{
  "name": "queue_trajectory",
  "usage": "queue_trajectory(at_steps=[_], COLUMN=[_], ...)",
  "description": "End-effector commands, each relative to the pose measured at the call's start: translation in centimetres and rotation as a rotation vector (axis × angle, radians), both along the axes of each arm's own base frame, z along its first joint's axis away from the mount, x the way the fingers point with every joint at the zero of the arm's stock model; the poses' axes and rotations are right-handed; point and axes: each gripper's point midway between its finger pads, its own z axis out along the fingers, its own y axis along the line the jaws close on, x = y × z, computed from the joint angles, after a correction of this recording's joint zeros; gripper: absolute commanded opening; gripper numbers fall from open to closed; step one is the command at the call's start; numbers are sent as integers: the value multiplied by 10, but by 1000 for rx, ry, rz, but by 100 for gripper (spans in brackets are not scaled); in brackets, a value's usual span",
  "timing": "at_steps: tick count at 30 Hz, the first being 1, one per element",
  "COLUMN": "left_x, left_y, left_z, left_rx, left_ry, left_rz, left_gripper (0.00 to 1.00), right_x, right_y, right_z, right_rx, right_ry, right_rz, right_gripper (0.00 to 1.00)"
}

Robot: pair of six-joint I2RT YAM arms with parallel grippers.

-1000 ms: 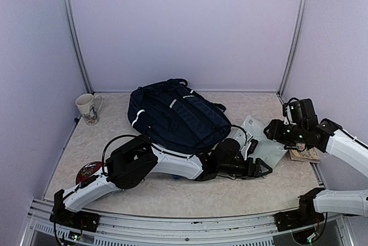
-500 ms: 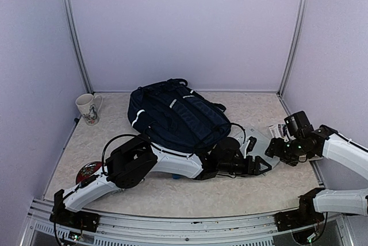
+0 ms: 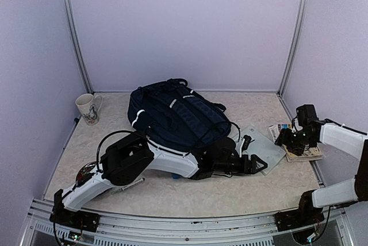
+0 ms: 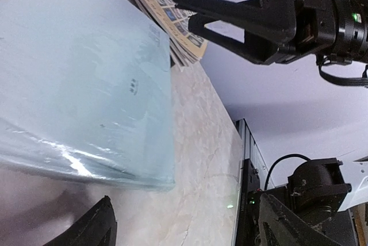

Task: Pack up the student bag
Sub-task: Adjust the book at the center of the board.

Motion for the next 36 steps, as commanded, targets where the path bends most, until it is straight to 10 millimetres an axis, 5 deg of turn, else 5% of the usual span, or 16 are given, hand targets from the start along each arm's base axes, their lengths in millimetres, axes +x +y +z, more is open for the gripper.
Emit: queue_trajectory(at_steps=[1,8,16,28,33,36], left_x=[22,27,33,44,44,44], left_y=[29,32,43,68,68,67], left_z=[-37,-39,-34,-37,-37,-38], left_rx=[159,186,232,263,260,262], left_ry=[-41,-50,-102,-55,-56,-53], left_rz=[128,158,248,375,376,370], left_gripper=[84,88,95,95,95,95], right_x=[31,46,24,-20,-11,-7], right_y=[3,11,46,98,80,86], right_z=[10,-13,-48,-32,-32,-44], right_rx=[-53,-41,88,160,82,119], right_ry=[-39,44,140,147,159,186], right_rz=[141,228,358,520,440,446], right_gripper=[72,76,74,73,84,86])
